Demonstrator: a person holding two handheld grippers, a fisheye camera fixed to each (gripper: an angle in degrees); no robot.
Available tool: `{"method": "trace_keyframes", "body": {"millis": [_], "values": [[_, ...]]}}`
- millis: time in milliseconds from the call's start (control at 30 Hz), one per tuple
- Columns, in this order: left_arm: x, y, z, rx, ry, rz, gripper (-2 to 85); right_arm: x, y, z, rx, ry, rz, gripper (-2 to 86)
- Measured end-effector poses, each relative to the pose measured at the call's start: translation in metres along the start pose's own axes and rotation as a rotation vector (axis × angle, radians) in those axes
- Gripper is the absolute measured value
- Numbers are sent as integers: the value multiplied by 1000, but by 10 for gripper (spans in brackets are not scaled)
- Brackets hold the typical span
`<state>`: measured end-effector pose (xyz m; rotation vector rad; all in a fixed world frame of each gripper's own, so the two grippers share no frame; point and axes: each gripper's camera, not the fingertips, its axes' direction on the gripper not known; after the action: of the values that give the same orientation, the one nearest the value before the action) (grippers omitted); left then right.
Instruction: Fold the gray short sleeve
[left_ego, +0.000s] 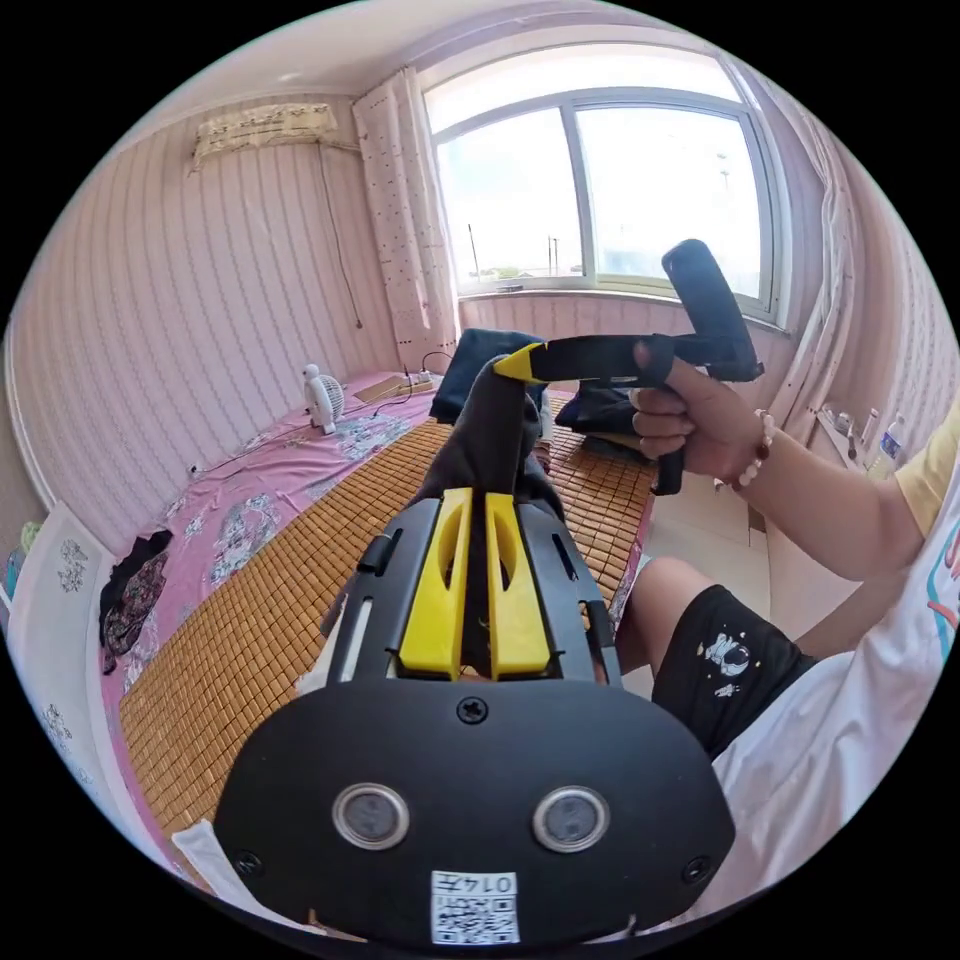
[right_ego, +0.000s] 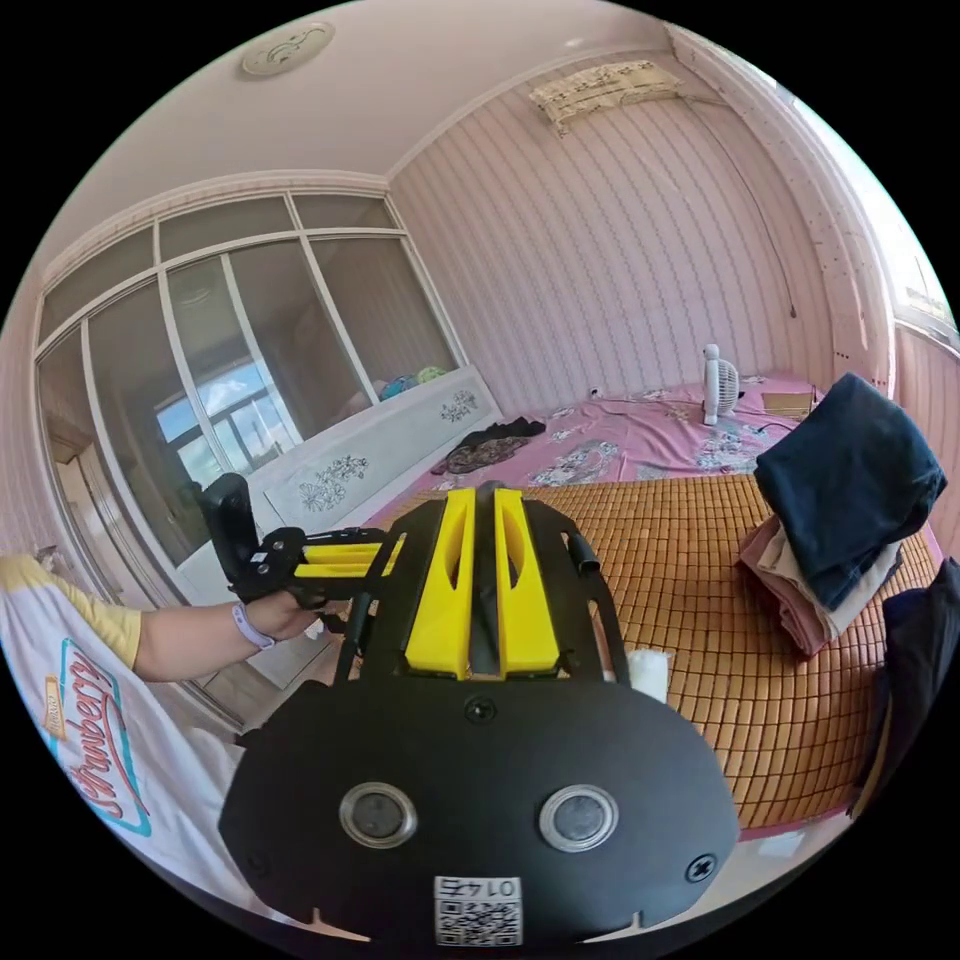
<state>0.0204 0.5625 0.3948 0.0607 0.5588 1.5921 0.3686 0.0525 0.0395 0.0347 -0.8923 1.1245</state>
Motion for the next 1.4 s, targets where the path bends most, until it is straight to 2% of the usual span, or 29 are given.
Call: {"method": "trace_keyframes", "body": {"millis": [133, 233, 300, 400, 567, 733, 933, 1033, 1100, 1200, 1267, 1400], "values": [[-26, 48, -33, 86, -27, -150, -9, 2, -1, 51, -188, 114, -35, 17], [-51, 100, -39, 56, 28, -317, -10, 35, 12, 62, -223, 245, 99, 14], [-69, 146, -37, -27, 12, -416, -10, 58, 25, 69, -273, 260, 203, 19], [-98, 194, -29, -166, -17, -515, -9, 73, 49, 97, -394, 181, 273, 35], [-149, 237, -16, -279, -18, -649, -4, 24, 77, 195, -685, 107, 64, 76], [-193, 247, 0, -318, 18, -703, 26, -25, 68, 277, -796, -14, -127, 88], [-225, 247, 27, -376, 54, -684, 50, -42, 61, 357, -929, 67, -276, 87], [-237, 251, 36, -410, 87, -687, 64, -32, 54, 385, -1016, 174, -282, 50], [-246, 254, 36, -421, 99, -719, 71, -21, 38, 382, -991, 171, -226, 21], [-255, 249, 34, -394, 109, -713, 81, 17, 5, 348, -862, 3, -16, 10], [-258, 242, 36, -371, 121, -680, 91, 59, -13, 313, -750, -153, 200, 10], [-262, 225, 40, -338, 167, -640, 110, 108, -22, 266, -608, -257, 372, 10]]}}
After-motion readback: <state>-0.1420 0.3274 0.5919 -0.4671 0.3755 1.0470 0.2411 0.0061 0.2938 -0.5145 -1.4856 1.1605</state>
